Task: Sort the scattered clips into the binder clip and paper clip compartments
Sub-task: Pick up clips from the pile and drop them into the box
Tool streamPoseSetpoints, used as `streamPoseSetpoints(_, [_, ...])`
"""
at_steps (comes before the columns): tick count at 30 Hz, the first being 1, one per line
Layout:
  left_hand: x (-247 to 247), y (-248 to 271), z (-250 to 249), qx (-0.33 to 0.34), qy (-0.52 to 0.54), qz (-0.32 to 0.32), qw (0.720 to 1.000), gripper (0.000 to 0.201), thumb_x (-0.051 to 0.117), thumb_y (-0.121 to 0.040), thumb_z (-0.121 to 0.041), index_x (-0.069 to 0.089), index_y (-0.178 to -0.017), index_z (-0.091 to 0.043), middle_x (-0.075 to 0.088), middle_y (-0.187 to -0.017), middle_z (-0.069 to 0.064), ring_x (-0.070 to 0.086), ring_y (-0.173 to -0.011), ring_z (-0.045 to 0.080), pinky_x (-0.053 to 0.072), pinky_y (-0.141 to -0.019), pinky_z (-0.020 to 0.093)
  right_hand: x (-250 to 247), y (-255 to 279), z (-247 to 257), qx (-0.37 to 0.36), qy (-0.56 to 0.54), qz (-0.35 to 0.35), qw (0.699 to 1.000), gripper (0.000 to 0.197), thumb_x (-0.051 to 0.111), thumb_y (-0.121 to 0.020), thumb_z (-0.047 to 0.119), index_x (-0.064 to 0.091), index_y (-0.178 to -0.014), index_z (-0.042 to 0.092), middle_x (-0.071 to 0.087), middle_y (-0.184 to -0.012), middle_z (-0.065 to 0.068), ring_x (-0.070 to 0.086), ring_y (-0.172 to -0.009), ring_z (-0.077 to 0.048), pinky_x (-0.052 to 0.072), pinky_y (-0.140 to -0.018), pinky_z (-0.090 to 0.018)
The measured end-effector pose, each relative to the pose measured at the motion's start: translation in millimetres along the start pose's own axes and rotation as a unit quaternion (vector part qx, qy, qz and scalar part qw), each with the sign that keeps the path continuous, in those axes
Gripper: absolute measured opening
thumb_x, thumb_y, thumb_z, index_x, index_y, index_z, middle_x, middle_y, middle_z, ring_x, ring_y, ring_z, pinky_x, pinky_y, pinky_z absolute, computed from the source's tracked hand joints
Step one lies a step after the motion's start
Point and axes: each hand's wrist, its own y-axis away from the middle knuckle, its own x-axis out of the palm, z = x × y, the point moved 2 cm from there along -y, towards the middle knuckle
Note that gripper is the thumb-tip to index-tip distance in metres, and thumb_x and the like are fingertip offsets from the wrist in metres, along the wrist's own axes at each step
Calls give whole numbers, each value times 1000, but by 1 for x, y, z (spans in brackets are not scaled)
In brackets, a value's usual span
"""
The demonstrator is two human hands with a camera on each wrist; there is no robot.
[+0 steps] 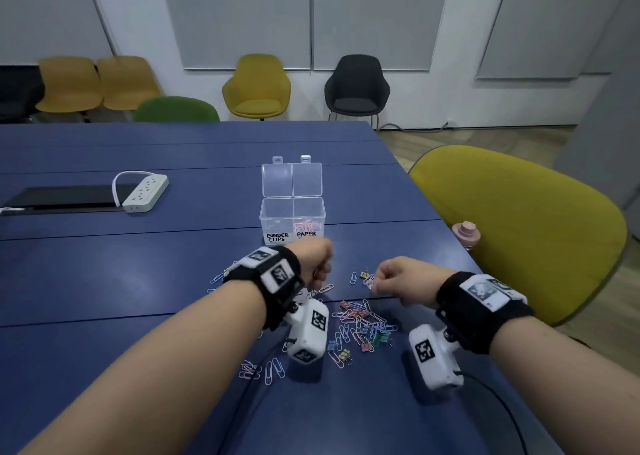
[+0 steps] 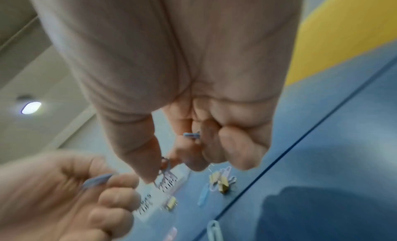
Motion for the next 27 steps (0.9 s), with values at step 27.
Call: streamPoseSetpoints(27, [48, 12, 22, 106, -546, -49, 830, 16, 74, -78, -19, 59, -75, -13, 71, -98, 9, 68, -93, 25, 56, -78, 33, 20, 18, -16, 53, -2, -79, 995, 13, 53, -92, 17, 53, -80, 12, 50, -66, -2, 41, -51, -14, 35, -44, -22])
